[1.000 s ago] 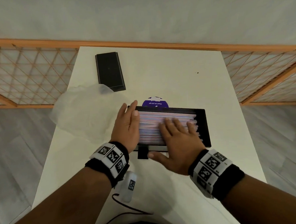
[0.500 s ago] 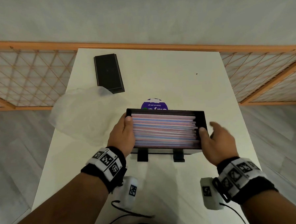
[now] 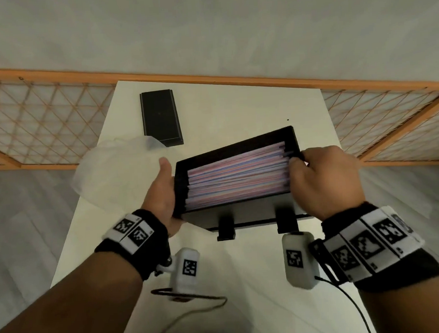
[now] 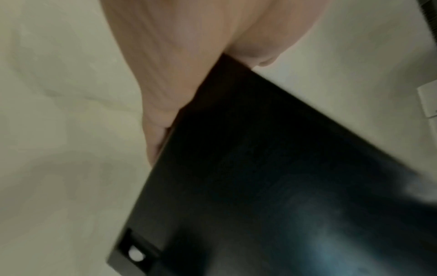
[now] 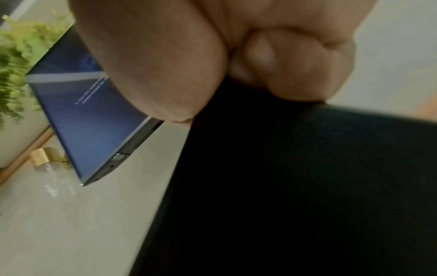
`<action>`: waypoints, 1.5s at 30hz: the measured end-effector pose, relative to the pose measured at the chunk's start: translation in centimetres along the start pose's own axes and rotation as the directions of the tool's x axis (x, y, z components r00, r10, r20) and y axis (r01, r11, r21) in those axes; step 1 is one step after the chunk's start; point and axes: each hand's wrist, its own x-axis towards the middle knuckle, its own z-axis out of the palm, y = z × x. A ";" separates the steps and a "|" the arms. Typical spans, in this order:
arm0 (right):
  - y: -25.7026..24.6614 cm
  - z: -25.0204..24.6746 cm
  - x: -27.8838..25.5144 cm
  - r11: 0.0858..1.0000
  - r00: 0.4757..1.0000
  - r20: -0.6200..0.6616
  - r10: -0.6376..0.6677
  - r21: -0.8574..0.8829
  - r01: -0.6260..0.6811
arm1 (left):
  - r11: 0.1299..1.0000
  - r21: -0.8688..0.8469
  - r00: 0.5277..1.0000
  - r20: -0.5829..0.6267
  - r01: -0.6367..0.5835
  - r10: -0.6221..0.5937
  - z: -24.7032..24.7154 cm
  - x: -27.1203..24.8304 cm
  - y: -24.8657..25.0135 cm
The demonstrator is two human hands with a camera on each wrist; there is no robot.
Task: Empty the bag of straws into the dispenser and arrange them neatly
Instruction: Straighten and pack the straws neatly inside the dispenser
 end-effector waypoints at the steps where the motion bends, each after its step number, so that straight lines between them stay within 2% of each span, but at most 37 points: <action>1: 0.5 0.1 0.2 0.999 0.999 0.030 0.038 0.018 -0.039 | 1.000 -0.010 1.000 0.012 -0.001 0.001 -0.2 0.1 0.0; 4: 2.4 1.0 0.0 0.978 0.983 0.082 0.163 0.116 -0.172 | 0.997 0.062 0.999 -0.016 -0.037 0.038 -0.3 0.0 -0.4; 8: 5.0 4.0 -1.6 0.947 0.952 0.168 0.256 0.155 -0.282 | 0.973 0.211 0.980 -0.155 -0.090 0.124 0.6 -0.6 -1.2; 13: 7.6 7.1 -3.2 0.879 0.903 0.244 0.352 0.246 -0.409 | 0.917 0.373 0.974 -0.114 -0.143 0.198 0.8 -0.7 -2.0; 19: 7.9 6.9 -3.6 0.838 0.859 0.340 0.382 0.264 -0.478 | 0.866 0.486 0.969 -0.135 -0.118 0.207 0.1 -0.6 -2.8; 20: 7.7 6.4 -3.4 0.859 0.876 0.310 0.370 0.245 -0.449 | 0.830 0.541 0.952 -0.162 -0.134 0.259 0.3 -0.8 -2.5; 21: 7.3 5.7 -3.2 0.893 0.906 0.249 0.343 0.213 -0.397 | 0.763 0.626 0.913 -0.201 -0.160 0.356 0.5 -1.1 -2.1; 22: 6.5 4.9 -2.9 0.919 0.937 0.174 0.303 0.206 -0.336 | 0.667 0.718 0.843 -0.224 -0.196 0.489 0.9 -1.5 -1.4; 24: 4.7 4.2 -1.9 0.931 0.966 0.113 0.231 0.262 -0.253 | 0.471 0.812 0.679 -0.130 -0.345 0.722 1.8 -2.2 0.3; 25: 3.8 4.5 -1.4 0.915 0.961 0.164 0.222 0.304 -0.264 | 0.431 0.802 0.653 -0.068 -0.414 0.754 2.3 -2.3 0.9; 26: 2.9 5.0 -0.8 0.874 0.939 0.255 0.232 0.368 -0.316 | 0.460 0.757 0.682 -0.026 -0.464 0.730 2.7 -2.0 1.3; 27: 2.1 5.7 -0.3 0.793 0.895 0.370 0.249 0.452 -0.408 | 0.554 0.680 0.750 -0.008 -0.480 0.661 3.3 -1.8 1.5; 29: 0.8 7.4 0.3 0.567 0.770 0.579 0.267 0.552 -0.612 | 0.758 0.518 0.880 -0.020 -0.397 0.475 4.1 -1.3 1.5; 30: 0.4 8.0 0.5 0.480 0.710 0.647 0.276 0.547 -0.685 | 0.822 0.453 0.915 -0.031 -0.345 0.401 4.4 -1.2 1.4; 31: 0.2 8.4 0.5 0.440 0.663 0.692 0.286 0.519 -0.732 | 0.860 0.414 0.937 -0.048 -0.297 0.346 4.5 -1.0 1.2; 33: 0.1 8.6 0.4 0.404 0.592 0.752 0.289 0.464 -0.788 | 0.892 0.393 0.958 -0.078 -0.223 0.274 4.3 -0.8 0.8; 35: 0.3 8.7 0.6 0.361 0.556 0.775 0.300 0.447 -0.818 | 0.906 0.386 0.970 -0.087 -0.175 0.225 4.1 -0.6 0.6; 38: 0.4 8.9 0.9 0.300 0.567 0.754 0.332 0.486 -0.821 | 0.917 0.374 0.982 -0.073 -0.137 0.177 4.5 -0.7 0.7; 40: 0.4 8.9 0.9 0.279 0.554 0.766 0.325 0.483 -0.830 | 0.921 0.373 0.988 -0.056 -0.111 0.142 4.8 -0.7 0.7; 43: 0.7 8.7 0.7 0.299 0.512 0.800 0.313 0.429 -0.853 | 0.916 0.399 0.997 -0.043 -0.048 0.071 5.0 -0.7 0.6; 45: 0.9 8.5 0.8 0.311 0.506 0.806 0.307 0.418 -0.854 | 0.893 0.449 0.999 -0.032 -0.021 0.039 5.0 -0.6 0.4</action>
